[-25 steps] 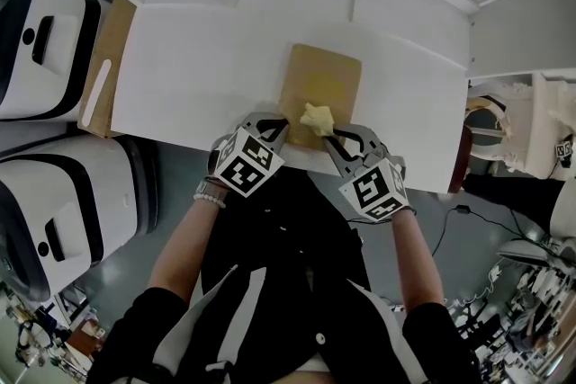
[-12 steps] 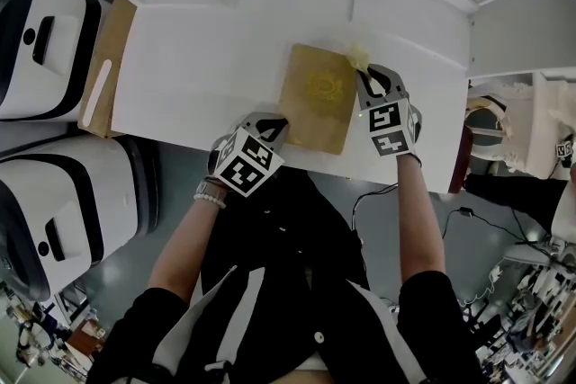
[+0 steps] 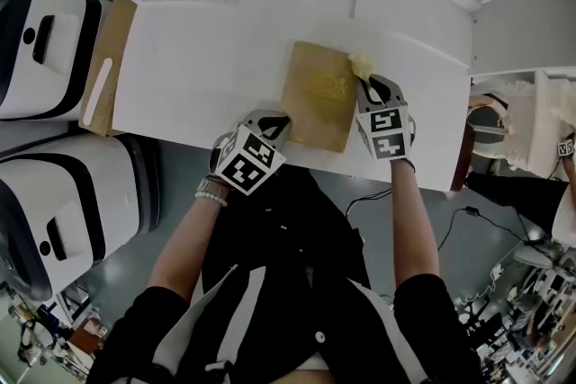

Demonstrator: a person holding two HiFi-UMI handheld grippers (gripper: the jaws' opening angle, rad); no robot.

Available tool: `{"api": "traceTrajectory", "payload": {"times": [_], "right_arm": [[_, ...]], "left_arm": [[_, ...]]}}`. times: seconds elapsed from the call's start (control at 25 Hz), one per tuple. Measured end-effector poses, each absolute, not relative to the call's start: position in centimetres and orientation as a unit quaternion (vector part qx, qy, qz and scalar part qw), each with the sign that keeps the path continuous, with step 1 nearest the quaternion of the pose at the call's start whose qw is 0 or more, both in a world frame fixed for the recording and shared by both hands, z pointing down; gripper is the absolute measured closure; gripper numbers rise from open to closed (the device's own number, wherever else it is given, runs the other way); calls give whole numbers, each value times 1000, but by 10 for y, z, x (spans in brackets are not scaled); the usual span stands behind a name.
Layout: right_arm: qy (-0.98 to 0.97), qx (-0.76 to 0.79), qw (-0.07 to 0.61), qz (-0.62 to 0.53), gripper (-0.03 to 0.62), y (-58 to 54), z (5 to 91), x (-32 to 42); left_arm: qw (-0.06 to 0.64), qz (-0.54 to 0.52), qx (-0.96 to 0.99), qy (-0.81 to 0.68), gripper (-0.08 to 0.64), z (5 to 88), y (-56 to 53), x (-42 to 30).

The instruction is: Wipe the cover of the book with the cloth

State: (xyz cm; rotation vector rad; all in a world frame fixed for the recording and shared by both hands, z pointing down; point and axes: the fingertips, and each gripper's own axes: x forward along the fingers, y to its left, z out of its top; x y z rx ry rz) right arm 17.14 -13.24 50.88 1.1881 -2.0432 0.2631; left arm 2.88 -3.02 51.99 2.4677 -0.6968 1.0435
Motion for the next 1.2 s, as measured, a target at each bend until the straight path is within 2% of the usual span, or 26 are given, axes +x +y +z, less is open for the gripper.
{"api": "traceTrajectory", "payload": {"times": [0.68,1.2], "right_arm": [[-801,459,350,158,553,-45,517,166],[-808,422,382,152,554,18,517,151]], "left_arm": [[186,371,877,-241,560,519,-30,29],[182,373,879,-236,560,519,-32,28]]}}
